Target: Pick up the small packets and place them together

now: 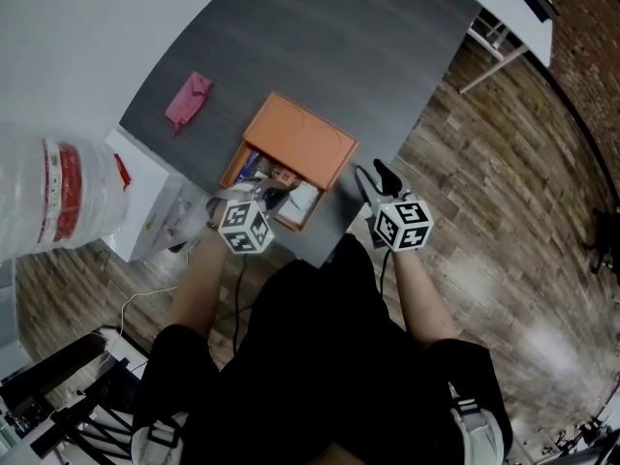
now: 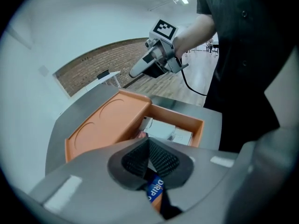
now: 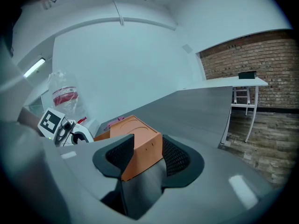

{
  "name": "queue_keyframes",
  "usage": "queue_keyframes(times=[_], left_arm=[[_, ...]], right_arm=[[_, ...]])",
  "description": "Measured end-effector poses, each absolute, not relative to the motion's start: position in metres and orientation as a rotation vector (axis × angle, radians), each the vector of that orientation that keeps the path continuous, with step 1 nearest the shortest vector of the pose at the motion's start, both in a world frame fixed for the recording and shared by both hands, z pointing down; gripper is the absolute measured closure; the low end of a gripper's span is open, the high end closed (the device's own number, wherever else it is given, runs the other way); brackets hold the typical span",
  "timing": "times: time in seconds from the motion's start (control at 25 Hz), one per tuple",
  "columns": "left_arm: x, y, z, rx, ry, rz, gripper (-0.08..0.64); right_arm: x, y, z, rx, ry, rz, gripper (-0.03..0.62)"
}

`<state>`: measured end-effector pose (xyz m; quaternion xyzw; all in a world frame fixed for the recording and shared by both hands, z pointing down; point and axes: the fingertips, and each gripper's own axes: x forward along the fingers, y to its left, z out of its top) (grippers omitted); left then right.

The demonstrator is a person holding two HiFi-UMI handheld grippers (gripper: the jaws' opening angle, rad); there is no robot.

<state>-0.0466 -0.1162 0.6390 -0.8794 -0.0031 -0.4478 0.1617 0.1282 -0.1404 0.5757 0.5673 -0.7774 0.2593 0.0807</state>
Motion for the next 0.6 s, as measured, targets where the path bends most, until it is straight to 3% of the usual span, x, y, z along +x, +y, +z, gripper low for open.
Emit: queue_keyframes(times=[0.6], left_arm=[[-0.055,-0.126,0.575,-2.797,0.381,-0.985,0.56]], right_arm=[[0.105,-0.151,0.571,1.562,-2.387,0.753,0.41]])
